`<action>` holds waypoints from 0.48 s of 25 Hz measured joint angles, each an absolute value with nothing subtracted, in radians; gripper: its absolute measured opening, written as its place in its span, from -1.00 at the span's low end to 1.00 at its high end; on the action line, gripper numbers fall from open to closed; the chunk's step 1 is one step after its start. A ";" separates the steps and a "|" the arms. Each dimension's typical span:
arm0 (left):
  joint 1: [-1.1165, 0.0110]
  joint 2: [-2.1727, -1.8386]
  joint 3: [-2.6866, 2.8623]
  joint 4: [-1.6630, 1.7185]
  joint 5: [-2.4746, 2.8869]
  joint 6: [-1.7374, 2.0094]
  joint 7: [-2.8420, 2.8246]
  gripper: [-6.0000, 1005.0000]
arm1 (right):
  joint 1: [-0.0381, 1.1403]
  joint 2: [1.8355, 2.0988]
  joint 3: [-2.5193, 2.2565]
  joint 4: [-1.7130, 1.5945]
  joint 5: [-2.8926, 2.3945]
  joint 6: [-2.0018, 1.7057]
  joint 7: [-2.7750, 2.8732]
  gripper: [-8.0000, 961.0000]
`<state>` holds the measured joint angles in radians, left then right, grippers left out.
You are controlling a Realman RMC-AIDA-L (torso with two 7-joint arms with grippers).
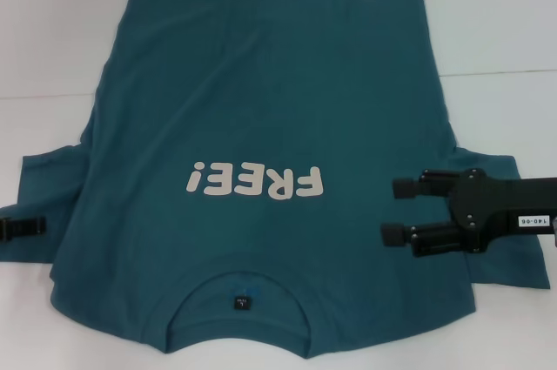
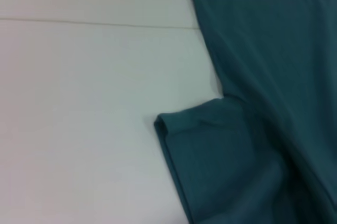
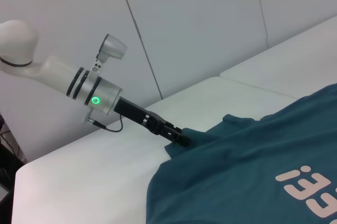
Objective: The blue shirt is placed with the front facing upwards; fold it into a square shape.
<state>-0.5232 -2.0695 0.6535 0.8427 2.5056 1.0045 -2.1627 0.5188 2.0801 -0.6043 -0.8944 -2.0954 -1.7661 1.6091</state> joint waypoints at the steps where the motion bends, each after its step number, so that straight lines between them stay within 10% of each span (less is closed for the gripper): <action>1: -0.525 -2.070 0.653 0.841 2.506 1.003 -2.162 0.78 | 0.519 2.080 -0.604 -0.894 -2.095 -1.767 1.609 0.94; 12: -0.559 -2.074 0.650 0.792 2.506 0.976 -2.093 0.75 | 0.521 2.078 -0.602 -0.894 -2.097 -1.763 1.609 0.94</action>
